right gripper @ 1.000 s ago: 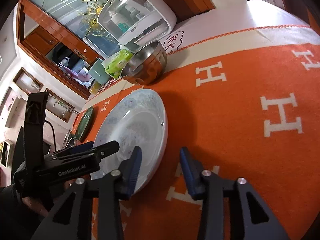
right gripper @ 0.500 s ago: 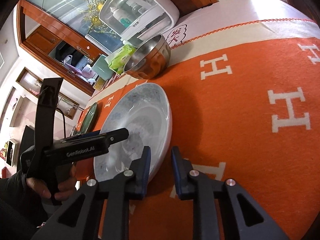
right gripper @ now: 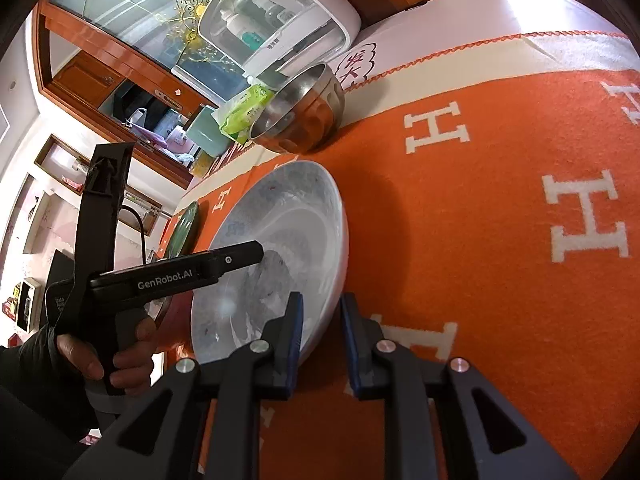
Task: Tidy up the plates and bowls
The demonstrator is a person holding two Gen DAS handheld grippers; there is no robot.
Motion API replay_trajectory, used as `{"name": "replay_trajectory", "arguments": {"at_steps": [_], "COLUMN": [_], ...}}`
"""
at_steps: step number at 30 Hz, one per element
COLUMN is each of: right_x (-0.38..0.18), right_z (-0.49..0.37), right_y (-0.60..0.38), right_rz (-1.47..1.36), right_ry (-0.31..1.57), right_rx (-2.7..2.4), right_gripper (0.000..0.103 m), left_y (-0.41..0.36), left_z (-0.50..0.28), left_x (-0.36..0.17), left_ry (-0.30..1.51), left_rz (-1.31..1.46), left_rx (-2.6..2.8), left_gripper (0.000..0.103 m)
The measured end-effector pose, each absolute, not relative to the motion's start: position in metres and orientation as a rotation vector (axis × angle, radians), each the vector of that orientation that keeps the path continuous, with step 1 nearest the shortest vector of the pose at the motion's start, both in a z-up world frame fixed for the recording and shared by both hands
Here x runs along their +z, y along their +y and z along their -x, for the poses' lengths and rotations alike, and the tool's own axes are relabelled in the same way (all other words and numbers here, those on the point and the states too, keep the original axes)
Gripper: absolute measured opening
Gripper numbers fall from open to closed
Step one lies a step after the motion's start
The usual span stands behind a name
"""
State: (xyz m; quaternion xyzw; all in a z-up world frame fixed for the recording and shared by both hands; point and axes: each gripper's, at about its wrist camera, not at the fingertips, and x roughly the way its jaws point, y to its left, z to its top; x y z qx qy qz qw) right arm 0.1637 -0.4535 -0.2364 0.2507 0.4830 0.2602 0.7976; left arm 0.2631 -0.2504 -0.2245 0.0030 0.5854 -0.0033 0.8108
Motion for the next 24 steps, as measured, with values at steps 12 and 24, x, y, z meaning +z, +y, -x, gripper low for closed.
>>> {"name": "replay_trajectory", "arguments": {"at_steps": [12,24], "right_x": [-0.234,-0.230], "right_z": [-0.159,-0.136], "right_y": [-0.456,-0.480], "right_rz": [-0.517,-0.554], "right_ry": [1.083,1.111], "right_rx": [0.535,0.473], "right_gripper": [0.017,0.016], "left_y": [-0.244,-0.258], "left_z": [-0.259,-0.229], "left_x": [-0.219,-0.206], "left_ry": [1.261,1.279], "left_rz": [0.072,0.122], "left_rx": [-0.017,-0.071], "left_gripper": [0.052,0.034]}}
